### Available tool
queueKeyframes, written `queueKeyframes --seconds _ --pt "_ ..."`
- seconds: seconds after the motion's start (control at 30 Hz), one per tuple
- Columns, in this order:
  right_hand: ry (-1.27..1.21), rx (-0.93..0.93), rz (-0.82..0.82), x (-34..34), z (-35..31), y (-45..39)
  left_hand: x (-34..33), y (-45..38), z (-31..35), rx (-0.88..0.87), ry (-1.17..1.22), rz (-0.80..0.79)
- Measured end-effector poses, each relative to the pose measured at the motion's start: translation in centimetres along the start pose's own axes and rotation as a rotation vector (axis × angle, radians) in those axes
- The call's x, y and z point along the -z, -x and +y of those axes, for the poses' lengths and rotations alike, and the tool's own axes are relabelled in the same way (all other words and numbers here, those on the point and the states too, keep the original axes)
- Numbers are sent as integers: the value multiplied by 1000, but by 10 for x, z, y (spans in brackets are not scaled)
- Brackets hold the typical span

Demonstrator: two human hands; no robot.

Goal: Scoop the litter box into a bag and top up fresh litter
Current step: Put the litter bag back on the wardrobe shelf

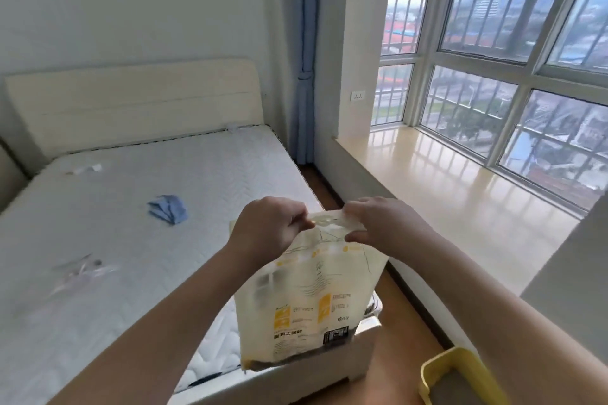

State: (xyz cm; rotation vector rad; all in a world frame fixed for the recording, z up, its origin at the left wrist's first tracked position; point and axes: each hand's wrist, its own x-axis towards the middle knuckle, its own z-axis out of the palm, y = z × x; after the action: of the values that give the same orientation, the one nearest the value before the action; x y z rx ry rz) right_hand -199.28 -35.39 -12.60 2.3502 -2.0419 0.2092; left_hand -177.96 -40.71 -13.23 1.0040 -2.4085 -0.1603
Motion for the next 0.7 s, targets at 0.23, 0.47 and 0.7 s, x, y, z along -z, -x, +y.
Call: queueKeyframes --seconds 0.23,0.47,0.7 --pt "140 215 41 -13 -126 -39 68 92 -75 103 -63 54" --pt "-205 296 53 -42 -252 -70 140 185 -141 248 -227 99" --pt "-279 471 45 -63 -354 -115 195 254 -192 471 -363 102"
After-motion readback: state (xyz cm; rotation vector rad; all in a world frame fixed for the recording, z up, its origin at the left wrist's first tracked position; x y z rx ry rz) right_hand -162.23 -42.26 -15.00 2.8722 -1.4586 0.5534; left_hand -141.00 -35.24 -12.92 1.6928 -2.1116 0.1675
